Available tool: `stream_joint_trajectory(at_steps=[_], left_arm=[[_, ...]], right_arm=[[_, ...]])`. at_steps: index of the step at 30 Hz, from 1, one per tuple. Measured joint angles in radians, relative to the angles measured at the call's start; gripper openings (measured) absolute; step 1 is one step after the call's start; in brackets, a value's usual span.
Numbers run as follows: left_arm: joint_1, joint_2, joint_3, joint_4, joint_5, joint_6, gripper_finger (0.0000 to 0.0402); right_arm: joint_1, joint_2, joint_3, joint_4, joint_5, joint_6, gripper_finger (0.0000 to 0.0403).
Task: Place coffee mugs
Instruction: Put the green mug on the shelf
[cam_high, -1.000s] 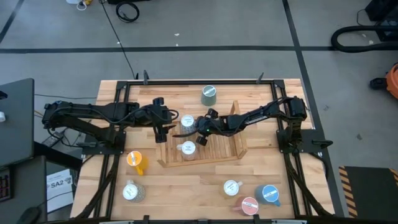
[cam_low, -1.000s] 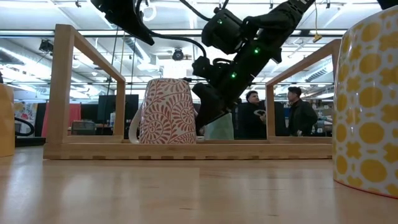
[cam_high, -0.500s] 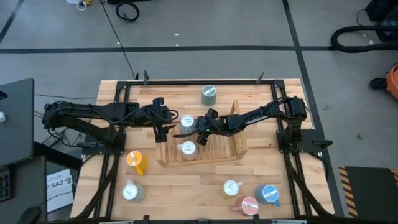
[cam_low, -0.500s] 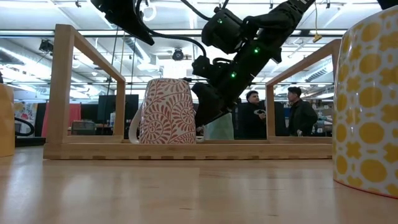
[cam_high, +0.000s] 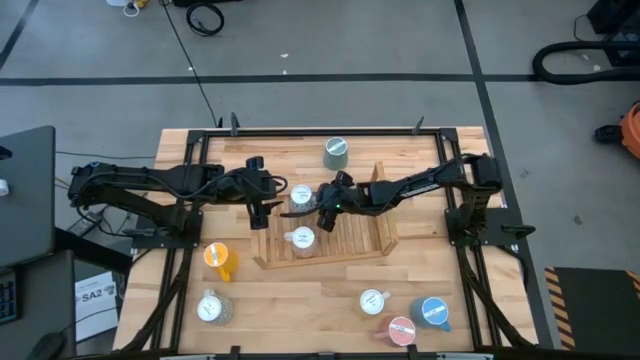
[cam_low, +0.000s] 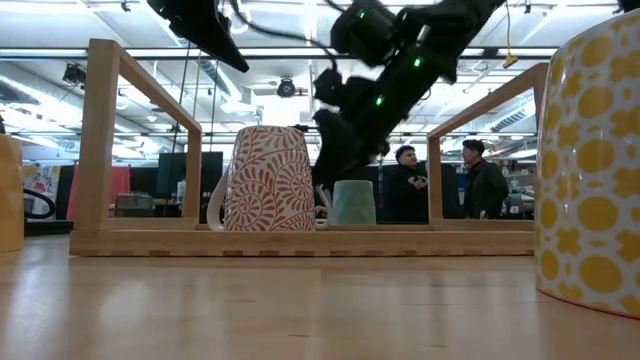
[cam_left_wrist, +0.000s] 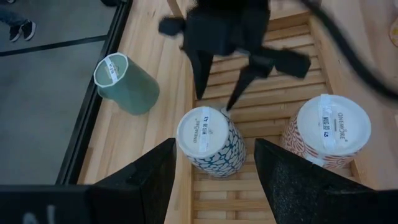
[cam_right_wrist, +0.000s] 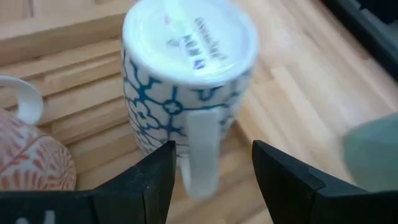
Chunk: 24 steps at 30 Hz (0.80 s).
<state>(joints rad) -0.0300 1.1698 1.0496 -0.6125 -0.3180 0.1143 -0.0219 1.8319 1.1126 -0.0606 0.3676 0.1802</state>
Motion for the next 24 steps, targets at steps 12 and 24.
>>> stream_joint_trajectory(at_steps=[12, 24], left_arm=[[0.0, 0.0, 0.0, 0.018, 0.0, 0.001, 0.0222], [0.0, 0.0, 0.0, 0.018, 0.0, 0.001, 0.0222]], right_arm=[[-0.012, -0.268, 0.0, -0.041, 0.006, -0.059, 0.0217], [-0.059, -0.41, 0.0, -0.052, 0.026, -0.079, 0.0253]])
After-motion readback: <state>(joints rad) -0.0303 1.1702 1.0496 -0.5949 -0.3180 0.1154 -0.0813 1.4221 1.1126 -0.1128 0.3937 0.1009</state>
